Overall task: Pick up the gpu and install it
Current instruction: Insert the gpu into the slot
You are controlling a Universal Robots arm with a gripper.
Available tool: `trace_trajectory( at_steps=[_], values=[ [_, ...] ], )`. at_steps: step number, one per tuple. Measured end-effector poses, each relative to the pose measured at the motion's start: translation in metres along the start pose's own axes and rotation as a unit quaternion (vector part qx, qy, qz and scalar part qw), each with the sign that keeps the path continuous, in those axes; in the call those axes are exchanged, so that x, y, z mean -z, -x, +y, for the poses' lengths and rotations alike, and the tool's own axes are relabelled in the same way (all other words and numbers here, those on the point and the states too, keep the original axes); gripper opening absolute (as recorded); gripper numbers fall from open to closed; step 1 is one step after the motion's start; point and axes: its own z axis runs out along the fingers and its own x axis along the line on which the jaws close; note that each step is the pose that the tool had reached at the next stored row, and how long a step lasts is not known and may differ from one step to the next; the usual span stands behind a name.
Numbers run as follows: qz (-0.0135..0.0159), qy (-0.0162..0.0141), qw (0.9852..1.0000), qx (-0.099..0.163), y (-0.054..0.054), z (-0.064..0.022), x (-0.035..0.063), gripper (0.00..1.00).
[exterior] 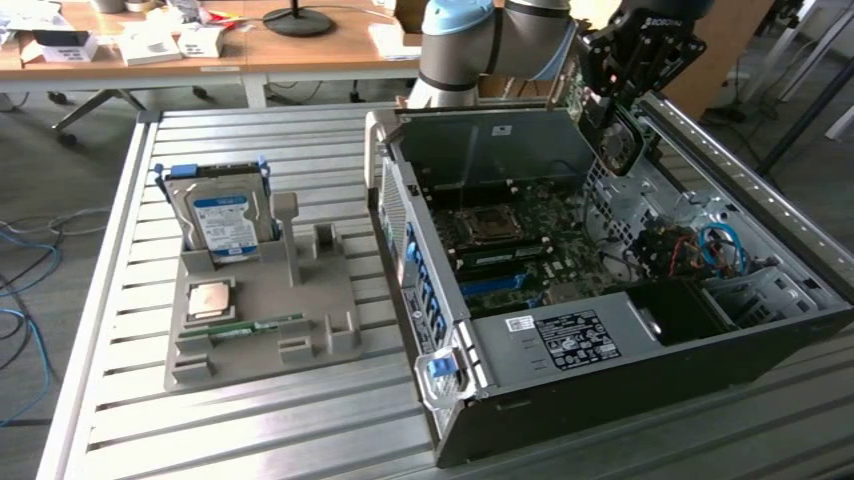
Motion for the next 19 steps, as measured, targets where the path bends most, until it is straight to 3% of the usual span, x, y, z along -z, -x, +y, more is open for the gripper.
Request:
trace_trajectory(
  at_steps=[4, 8, 12, 13, 19],
  values=[
    [0.0017, 0.0004, 0.9997, 0.024, 0.0000, 0.0000, -0.0006, 0.27],
    [0.0044, 0.0010, 0.9982, 0.060, 0.0000, -0.0001, -0.0013, 0.27],
    [0.0076, 0.0019, 0.9944, 0.105, 0.0000, -0.0002, -0.0022, 0.27],
    [0.0090, 0.0022, 0.9924, 0.123, 0.0000, -0.0002, -0.0025, 0.27],
    [0.0128, 0.0033, 0.9841, 0.177, -0.0001, -0.0002, -0.0037, 0.27]
  ],
)
